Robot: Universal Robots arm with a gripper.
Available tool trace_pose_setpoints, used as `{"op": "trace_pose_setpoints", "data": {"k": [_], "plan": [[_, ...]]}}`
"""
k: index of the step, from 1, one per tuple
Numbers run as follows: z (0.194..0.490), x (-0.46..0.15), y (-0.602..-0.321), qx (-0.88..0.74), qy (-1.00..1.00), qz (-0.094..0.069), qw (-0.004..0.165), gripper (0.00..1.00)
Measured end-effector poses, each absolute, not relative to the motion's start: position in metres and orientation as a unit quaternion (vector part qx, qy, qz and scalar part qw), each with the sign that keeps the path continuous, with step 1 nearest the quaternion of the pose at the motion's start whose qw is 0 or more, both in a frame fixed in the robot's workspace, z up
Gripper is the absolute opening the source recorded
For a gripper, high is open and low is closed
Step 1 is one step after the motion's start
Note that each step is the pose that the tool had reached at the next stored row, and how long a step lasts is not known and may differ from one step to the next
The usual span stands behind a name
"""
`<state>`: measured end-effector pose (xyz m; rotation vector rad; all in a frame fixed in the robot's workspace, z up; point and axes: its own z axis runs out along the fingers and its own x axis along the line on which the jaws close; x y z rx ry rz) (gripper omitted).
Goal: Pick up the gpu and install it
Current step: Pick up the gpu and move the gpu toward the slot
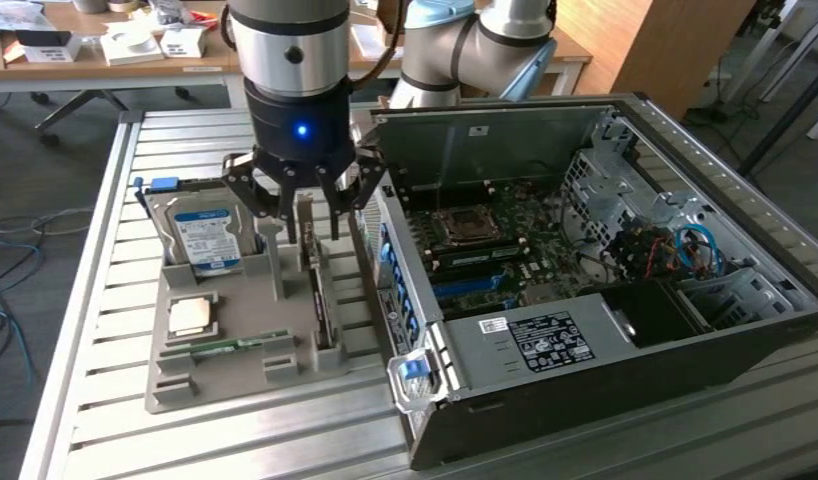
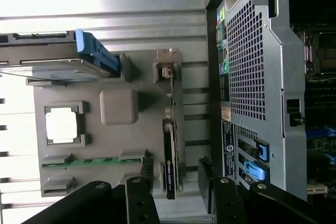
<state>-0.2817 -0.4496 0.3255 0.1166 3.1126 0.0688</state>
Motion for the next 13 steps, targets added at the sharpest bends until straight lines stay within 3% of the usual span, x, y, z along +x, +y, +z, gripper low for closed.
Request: {"op": "trace_pose_setpoints", "data": {"k": [13], "plan": [[0.307, -0.282, -0.45, 0.037, 0.999, 0.022, 0.013, 0.47]]}}
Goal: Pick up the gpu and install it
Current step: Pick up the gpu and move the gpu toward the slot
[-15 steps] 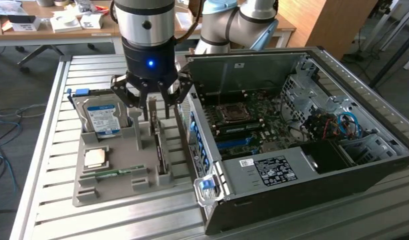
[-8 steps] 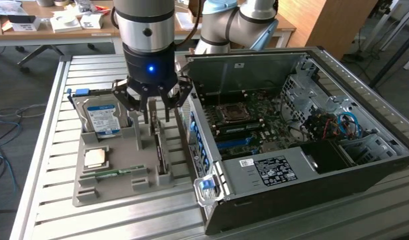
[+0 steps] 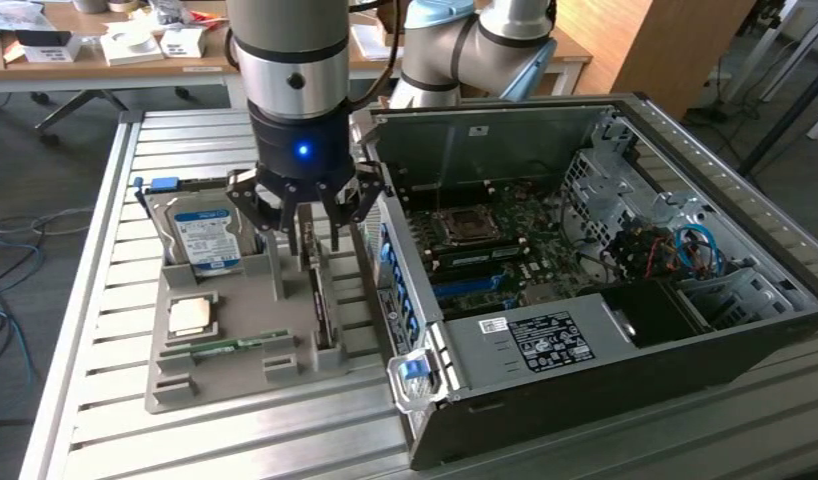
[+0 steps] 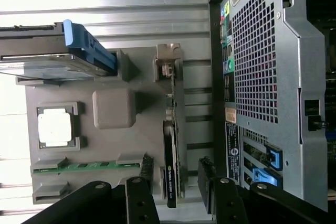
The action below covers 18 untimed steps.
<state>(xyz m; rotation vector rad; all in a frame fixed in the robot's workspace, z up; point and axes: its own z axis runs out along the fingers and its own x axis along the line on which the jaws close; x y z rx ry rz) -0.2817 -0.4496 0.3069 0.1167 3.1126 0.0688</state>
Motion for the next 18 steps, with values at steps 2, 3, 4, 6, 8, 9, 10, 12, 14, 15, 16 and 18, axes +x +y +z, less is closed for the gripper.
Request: {"op": "trace_pose_setpoints", "data": {"k": [2, 3, 4, 6, 8, 9, 10, 12, 14, 15, 16, 18], "plan": [[0.304, -0.282, -0.45, 0.037, 0.999, 0.022, 0.013, 0.47], [0.303, -0.282, -0.45, 0.037, 0.999, 0.022, 0.013, 0.47], [0.301, -0.282, -0.45, 0.037, 0.999, 0.022, 0.013, 0.47], [0.299, -0.282, -0.45, 0.037, 0.999, 0.022, 0.013, 0.47], [0.296, -0.282, -0.45, 0.037, 0.999, 0.022, 0.013, 0.47], [0.295, -0.282, -0.45, 0.037, 0.999, 0.022, 0.013, 0.47], [0.293, -0.282, -0.45, 0.037, 0.999, 0.022, 0.013, 0.47], [0.291, -0.282, -0.45, 0.037, 0.999, 0.022, 0.013, 0.47], [0.288, -0.282, -0.45, 0.037, 0.999, 0.022, 0.013, 0.47], [0.287, -0.282, -0.45, 0.037, 0.999, 0.022, 0.013, 0.47], [0.285, -0.282, -0.45, 0.037, 0.999, 0.022, 0.013, 0.47], [0.283, -0.282, -0.45, 0.037, 0.999, 0.022, 0.013, 0.47]]}}
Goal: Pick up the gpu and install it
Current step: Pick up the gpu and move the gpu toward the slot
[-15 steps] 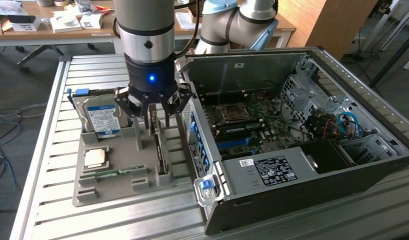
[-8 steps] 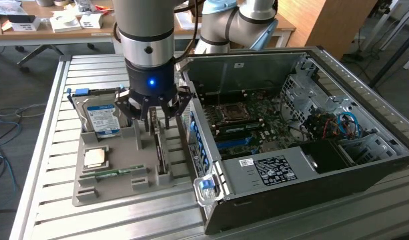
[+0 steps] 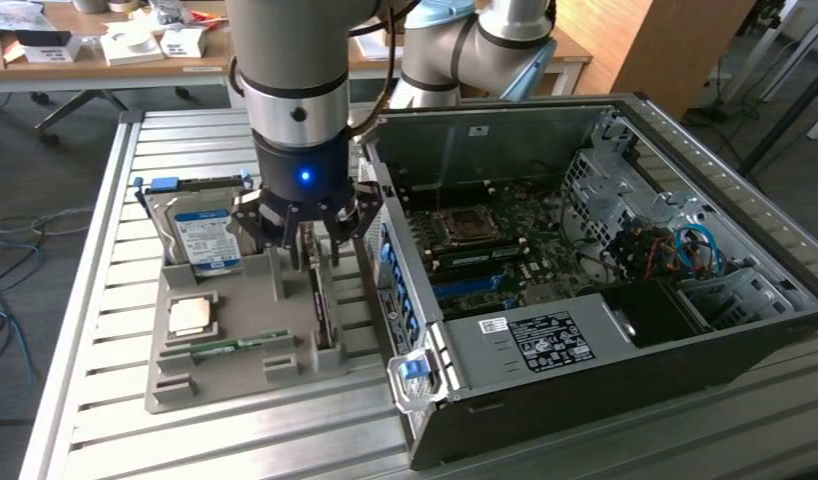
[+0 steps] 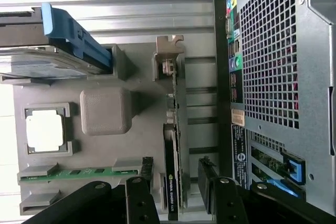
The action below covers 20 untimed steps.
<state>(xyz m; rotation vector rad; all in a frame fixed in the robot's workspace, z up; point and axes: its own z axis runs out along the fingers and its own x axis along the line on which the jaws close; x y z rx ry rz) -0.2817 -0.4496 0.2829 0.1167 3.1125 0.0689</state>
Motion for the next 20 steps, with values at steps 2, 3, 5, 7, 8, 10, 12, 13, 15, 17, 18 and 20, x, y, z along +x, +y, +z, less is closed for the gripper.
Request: {"op": "trace_pose_setpoints", "data": {"k": [2, 3, 5, 7, 8, 10, 12, 13, 15, 17, 18, 20], "plan": [[0.28, -0.282, -0.45, 0.037, 0.999, 0.022, 0.013, 0.47], [0.279, -0.282, -0.45, 0.037, 0.999, 0.022, 0.013, 0.47], [0.276, -0.282, -0.45, 0.037, 0.999, 0.022, 0.013, 0.47], [0.274, -0.282, -0.45, 0.037, 0.999, 0.022, 0.013, 0.47], [0.273, -0.282, -0.45, 0.037, 0.999, 0.022, 0.013, 0.47], [0.27, -0.282, -0.45, 0.037, 0.999, 0.022, 0.013, 0.47], [0.268, -0.282, -0.45, 0.037, 0.999, 0.022, 0.013, 0.47], [0.267, -0.282, -0.45, 0.037, 0.999, 0.022, 0.013, 0.47], [0.265, -0.282, -0.45, 0.037, 0.999, 0.022, 0.013, 0.47], [0.262, -0.282, -0.45, 0.037, 0.999, 0.022, 0.013, 0.47], [0.261, -0.282, -0.45, 0.037, 0.999, 0.022, 0.013, 0.47], [0.259, -0.282, -0.45, 0.037, 0.999, 0.022, 0.013, 0.47]]}}
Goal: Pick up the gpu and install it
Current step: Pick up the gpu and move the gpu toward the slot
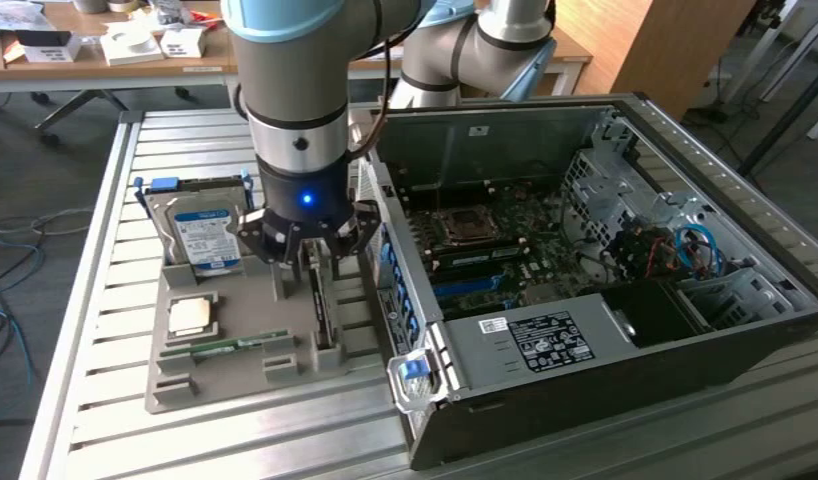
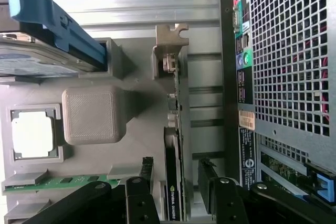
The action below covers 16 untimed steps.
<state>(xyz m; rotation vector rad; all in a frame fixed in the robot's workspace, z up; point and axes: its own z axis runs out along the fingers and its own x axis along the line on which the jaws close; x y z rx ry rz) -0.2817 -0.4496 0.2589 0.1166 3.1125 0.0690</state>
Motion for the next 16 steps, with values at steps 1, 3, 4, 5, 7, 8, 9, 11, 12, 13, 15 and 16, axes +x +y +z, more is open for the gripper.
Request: {"op": "trace_pose_setpoints", "data": {"k": [1, 3, 4, 5, 7, 8, 9, 11, 12, 13, 15, 16], "plan": [[0.258, -0.282, -0.45, 0.037, 0.999, 0.022, 0.013, 0.47], [0.256, -0.282, -0.45, 0.037, 0.999, 0.022, 0.013, 0.47], [0.254, -0.282, -0.45, 0.037, 0.999, 0.022, 0.013, 0.47], [0.253, -0.282, -0.45, 0.037, 0.999, 0.022, 0.013, 0.47], [0.251, -0.282, -0.45, 0.037, 0.999, 0.022, 0.013, 0.47], [0.25, -0.282, -0.45, 0.037, 0.999, 0.022, 0.013, 0.47], [0.249, -0.282, -0.45, 0.037, 0.999, 0.022, 0.013, 0.47], [0.247, -0.282, -0.45, 0.037, 0.999, 0.022, 0.013, 0.47], [0.246, -0.282, -0.45, 0.037, 0.999, 0.022, 0.013, 0.47], [0.245, -0.282, -0.45, 0.037, 0.999, 0.022, 0.013, 0.47], [0.243, -0.282, -0.45, 0.037, 0.999, 0.022, 0.013, 0.47], [0.242, -0.282, -0.45, 0.037, 0.999, 0.022, 0.013, 0.47]]}}
